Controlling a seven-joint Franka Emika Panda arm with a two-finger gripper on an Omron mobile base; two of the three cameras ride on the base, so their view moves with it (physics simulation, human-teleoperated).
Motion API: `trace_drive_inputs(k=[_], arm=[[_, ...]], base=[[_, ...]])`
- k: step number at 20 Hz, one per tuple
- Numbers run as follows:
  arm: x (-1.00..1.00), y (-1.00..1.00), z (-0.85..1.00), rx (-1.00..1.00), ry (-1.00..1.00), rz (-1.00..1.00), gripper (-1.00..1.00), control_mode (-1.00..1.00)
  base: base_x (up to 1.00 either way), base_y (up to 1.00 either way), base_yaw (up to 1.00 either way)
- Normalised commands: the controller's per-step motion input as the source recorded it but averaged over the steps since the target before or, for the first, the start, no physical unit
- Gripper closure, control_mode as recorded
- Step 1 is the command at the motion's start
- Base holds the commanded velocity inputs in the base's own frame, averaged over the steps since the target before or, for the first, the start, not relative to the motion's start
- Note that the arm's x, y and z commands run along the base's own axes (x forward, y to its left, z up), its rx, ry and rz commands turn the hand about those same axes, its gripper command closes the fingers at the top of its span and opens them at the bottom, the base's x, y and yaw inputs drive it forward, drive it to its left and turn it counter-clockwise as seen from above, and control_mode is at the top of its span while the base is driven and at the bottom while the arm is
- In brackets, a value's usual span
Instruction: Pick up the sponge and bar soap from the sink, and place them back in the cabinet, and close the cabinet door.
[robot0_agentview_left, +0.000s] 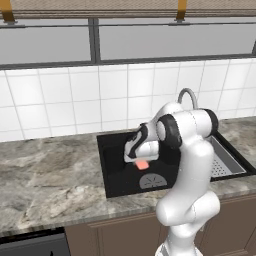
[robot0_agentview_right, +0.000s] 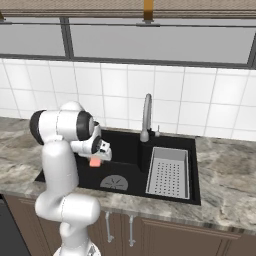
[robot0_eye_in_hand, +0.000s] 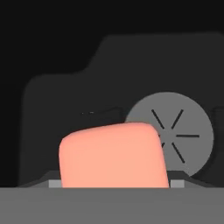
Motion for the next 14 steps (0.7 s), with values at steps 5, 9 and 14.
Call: trace_drive_inputs(k=[5,9,14], arm=[[-0.39,-0.13,0.55,0.0,0.0,0.0,1.0,-1.0],[-0.36,-0.16,0.61,0.0,0.0,0.0,1.0,-1.0],[-0.37,-0.1,0.61,0.0,0.0,0.0,1.0,-1.0]], base=[[0.0,0.0,0.0],[0.0,0.0,0.0],[0.0,0.0,0.0]])
